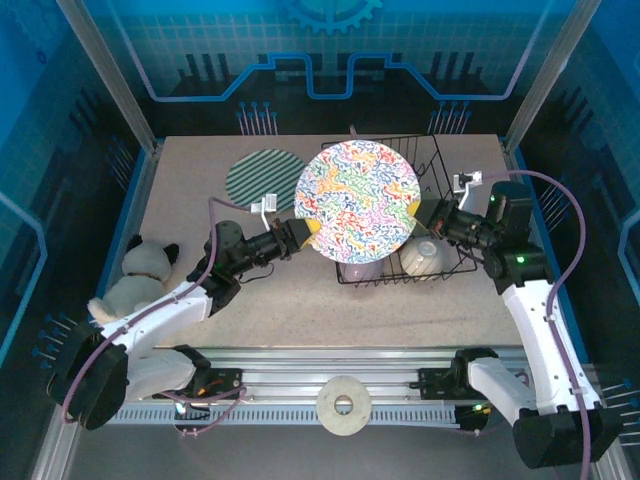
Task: Unload the mixed dishes from the dish rack
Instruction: Place the plate on the plate.
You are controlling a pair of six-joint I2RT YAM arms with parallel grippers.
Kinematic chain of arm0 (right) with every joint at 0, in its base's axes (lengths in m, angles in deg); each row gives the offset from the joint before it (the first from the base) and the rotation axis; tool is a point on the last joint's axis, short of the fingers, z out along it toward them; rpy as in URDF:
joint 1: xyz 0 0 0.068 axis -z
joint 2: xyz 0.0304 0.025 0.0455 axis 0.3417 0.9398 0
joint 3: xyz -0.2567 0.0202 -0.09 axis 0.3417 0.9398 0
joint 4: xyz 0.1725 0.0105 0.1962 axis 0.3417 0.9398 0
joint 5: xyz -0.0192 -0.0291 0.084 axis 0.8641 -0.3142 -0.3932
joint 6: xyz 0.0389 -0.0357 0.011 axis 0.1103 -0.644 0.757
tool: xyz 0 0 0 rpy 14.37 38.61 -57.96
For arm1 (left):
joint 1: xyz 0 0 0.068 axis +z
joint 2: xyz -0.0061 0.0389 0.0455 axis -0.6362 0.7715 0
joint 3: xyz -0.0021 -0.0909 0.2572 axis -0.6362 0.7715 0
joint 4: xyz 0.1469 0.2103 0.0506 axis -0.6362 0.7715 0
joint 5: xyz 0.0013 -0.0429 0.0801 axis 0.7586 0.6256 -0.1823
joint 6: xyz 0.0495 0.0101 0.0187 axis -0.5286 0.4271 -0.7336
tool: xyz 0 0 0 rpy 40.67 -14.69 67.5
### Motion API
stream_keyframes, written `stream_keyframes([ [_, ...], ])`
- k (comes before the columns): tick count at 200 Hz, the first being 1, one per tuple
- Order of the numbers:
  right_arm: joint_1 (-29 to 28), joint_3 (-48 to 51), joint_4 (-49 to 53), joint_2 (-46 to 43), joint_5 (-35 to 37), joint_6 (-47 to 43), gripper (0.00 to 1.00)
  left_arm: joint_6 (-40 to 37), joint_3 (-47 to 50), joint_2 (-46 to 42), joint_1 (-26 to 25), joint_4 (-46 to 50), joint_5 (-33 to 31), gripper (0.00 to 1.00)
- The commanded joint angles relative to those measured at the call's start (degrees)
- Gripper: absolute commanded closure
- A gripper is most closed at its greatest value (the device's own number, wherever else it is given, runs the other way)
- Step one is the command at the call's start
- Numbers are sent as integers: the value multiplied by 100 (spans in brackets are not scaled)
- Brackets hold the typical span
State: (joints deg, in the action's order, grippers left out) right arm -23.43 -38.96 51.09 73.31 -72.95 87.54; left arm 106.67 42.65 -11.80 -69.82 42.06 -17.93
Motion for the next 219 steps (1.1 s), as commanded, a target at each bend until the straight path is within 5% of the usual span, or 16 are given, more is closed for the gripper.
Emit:
stream_keyframes([
  [1,-248,-55,-477,59,-465,27,83,31,200,-67,-190,-545,-393,100],
  [14,-305,-35,-711,82,-553,-47,48,147,314,-114,-195,-709,-527,100],
  [39,-382,-48,-1007,73,-614,-263,1,193,404,-310,-193,-684,-752,100],
  [111,-409,176,-1223,-542,378,-1161,0,-178,-78,-1235,106,701,-1784,100],
  [167,-467,560,-1372,-448,942,-1612,0,51,-820,-1250,1715,1463,-1477,100],
  [219,-513,1087,-1616,-344,1263,-1753,0,-25,-1412,-179,3121,1706,-636,100],
])
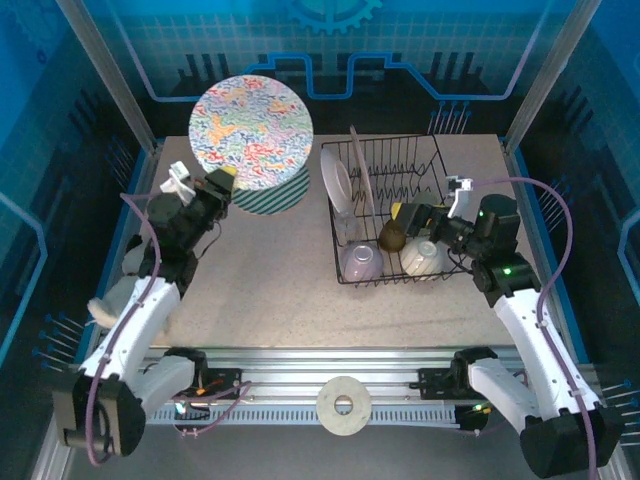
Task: Unload the mixed dishes from the dish rack
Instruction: Place the plate on the plate.
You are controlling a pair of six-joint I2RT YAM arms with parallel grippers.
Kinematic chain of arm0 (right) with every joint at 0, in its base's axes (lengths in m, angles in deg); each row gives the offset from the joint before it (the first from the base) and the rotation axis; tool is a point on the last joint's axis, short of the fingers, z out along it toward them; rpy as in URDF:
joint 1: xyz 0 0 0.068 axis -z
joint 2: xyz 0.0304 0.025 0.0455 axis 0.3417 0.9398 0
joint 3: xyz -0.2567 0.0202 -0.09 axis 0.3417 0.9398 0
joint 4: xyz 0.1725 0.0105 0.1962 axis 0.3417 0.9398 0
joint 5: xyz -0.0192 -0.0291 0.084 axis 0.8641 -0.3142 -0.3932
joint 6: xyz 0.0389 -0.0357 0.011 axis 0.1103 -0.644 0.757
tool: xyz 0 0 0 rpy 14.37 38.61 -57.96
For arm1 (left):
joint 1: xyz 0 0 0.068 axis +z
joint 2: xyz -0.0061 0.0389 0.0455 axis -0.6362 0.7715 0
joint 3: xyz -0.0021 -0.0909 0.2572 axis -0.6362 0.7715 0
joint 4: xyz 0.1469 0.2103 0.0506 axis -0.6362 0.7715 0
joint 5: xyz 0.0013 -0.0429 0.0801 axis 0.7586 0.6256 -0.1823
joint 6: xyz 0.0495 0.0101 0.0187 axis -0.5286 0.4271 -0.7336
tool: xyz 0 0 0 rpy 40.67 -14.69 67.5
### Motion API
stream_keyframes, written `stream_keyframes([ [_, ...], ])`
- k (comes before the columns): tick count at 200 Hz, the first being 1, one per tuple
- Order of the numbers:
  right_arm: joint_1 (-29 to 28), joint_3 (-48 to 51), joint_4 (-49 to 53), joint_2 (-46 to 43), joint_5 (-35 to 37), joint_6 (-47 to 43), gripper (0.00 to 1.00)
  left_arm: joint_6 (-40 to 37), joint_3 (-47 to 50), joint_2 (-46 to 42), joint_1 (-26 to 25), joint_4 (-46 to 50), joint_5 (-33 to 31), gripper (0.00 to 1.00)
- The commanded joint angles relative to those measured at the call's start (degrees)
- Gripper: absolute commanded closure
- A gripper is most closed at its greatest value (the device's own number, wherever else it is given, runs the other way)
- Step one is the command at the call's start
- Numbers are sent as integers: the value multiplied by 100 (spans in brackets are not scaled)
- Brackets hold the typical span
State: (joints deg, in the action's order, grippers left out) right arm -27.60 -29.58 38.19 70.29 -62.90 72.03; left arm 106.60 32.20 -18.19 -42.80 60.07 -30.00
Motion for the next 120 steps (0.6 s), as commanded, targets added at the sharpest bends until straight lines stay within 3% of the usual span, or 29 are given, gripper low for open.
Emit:
stream_keyframes([
  [1,-97,158,-328,-42,270,-206,0,-24,-382,493,440,-97,590,100],
  [35,-138,341,-382,-43,405,-185,0,-51,-657,1622,988,-377,1156,100],
  [120,-315,387,-561,-7,195,-210,0,-233,-1525,4037,1041,-701,1746,100],
])
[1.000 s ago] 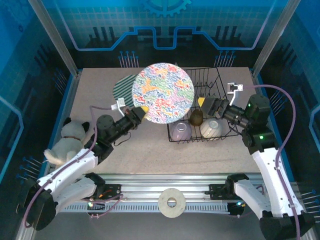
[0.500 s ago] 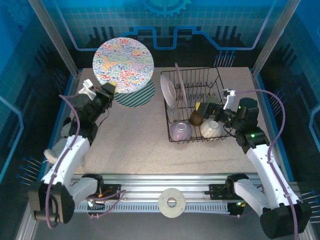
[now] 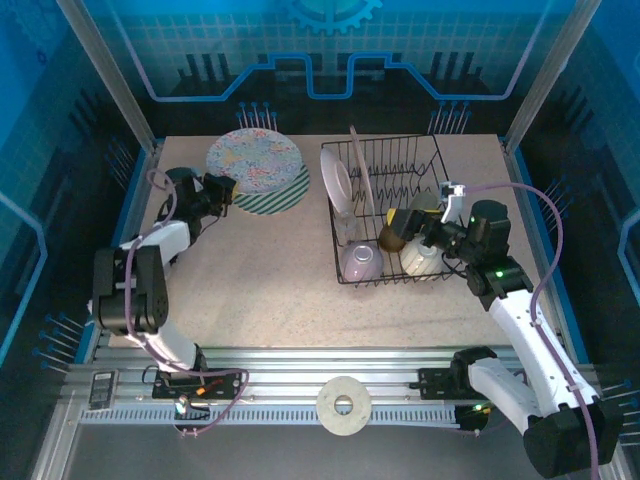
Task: Unload the mixed dishes from the dish rack
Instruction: Place the plate on the plate.
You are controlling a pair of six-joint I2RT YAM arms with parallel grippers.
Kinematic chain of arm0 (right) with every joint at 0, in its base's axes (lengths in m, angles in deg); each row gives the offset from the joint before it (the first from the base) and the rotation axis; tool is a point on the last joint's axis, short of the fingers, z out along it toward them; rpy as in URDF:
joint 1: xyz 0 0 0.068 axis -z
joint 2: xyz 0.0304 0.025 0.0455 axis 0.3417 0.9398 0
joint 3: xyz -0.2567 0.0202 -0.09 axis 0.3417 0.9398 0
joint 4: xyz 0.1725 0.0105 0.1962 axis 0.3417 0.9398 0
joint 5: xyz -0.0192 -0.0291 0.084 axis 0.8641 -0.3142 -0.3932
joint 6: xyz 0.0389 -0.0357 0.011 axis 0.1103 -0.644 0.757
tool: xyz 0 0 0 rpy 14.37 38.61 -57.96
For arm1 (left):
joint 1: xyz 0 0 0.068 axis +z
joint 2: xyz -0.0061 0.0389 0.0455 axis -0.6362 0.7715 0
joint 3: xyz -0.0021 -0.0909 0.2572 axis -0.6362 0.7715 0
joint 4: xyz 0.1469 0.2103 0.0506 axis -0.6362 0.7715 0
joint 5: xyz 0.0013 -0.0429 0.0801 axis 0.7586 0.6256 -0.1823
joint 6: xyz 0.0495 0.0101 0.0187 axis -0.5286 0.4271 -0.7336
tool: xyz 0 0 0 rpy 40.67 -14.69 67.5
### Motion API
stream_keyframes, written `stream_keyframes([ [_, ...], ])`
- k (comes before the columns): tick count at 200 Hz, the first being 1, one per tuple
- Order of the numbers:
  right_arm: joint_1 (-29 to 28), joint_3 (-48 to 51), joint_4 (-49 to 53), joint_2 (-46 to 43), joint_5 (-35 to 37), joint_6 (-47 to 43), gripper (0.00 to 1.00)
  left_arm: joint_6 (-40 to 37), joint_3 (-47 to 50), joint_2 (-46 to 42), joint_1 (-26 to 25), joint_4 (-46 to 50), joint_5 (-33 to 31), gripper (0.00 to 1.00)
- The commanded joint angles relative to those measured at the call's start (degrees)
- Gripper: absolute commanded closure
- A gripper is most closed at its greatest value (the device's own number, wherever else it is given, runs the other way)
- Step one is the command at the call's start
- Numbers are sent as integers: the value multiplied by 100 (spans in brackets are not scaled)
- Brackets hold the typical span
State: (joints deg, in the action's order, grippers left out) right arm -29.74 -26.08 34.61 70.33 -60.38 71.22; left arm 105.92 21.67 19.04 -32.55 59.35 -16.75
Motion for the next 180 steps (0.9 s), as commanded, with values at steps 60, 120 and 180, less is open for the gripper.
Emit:
stream_keyframes([
  [60,-107,11,-85,41,99,-190,0,-209,-889,1117,-2,-515,464,100],
  [120,-118,-6,4,98,251,-226,0,-200,-1072,1705,-2,-504,540,100],
  [180,-120,-7,48,155,338,-231,0,-323,-1204,1945,-28,-293,539,98],
])
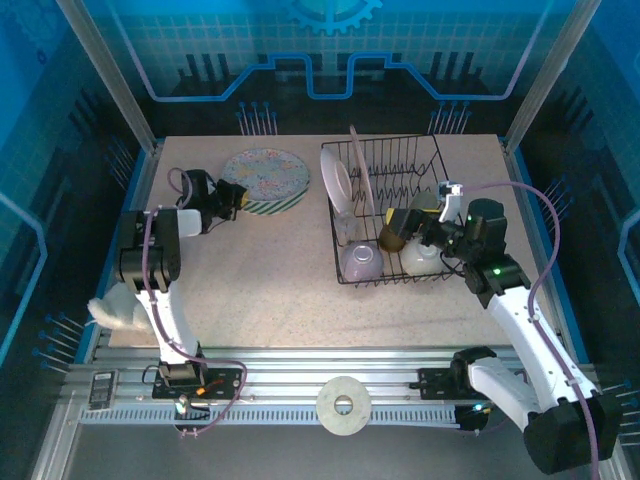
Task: Unload the mixed dishes from the dish rack
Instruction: Place the plate on the plate.
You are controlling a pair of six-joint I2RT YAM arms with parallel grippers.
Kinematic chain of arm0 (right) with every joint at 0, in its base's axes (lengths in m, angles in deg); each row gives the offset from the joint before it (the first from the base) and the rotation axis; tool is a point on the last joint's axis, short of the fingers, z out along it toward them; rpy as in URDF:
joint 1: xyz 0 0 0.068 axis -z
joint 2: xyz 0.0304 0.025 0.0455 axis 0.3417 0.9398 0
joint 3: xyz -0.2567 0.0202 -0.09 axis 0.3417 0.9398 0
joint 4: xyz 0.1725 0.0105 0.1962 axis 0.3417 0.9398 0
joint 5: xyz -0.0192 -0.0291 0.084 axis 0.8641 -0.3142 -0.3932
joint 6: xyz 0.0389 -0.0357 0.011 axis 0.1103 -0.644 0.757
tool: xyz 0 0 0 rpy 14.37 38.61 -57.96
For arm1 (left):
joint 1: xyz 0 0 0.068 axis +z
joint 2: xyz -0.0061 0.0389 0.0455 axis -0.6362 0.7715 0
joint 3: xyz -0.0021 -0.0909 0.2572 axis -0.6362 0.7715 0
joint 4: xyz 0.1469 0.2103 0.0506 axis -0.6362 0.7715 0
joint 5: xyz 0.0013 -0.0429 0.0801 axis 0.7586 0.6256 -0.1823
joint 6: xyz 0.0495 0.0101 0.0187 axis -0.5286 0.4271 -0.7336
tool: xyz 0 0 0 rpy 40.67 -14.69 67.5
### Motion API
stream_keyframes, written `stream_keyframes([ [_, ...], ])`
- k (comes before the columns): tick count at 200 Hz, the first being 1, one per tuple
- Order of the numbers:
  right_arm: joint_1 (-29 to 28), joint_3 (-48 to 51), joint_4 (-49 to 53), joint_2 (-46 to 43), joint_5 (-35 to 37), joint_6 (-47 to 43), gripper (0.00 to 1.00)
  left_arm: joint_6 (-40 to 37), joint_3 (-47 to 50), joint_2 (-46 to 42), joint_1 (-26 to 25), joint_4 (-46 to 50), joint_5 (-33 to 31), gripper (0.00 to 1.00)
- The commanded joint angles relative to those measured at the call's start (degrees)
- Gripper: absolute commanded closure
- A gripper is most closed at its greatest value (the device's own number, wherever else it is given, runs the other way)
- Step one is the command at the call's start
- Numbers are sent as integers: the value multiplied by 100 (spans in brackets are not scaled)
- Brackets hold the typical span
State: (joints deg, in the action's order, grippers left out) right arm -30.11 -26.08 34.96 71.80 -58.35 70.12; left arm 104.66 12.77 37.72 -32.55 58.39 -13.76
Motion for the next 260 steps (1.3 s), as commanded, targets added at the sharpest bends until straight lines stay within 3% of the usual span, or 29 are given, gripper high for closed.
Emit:
stream_keyframes([
  [1,-80,-7,13,9,140,-124,0,-201,-311,81,-28,-195,241,97],
  [68,-81,-26,161,0,389,-186,0,-368,-284,68,-68,74,167,63],
  [120,-85,-6,197,-35,495,-197,0,-953,-198,-333,-107,893,-101,23],
  [151,-83,-6,232,-44,544,-213,0,-1525,-552,-444,-211,1849,-272,1],
  [182,-79,-7,265,-53,592,-222,0,-1834,-863,-486,-228,2610,-485,1],
  [260,-80,-57,450,-62,785,-332,0,-2496,-1311,-1038,-226,4665,-1790,1],
])
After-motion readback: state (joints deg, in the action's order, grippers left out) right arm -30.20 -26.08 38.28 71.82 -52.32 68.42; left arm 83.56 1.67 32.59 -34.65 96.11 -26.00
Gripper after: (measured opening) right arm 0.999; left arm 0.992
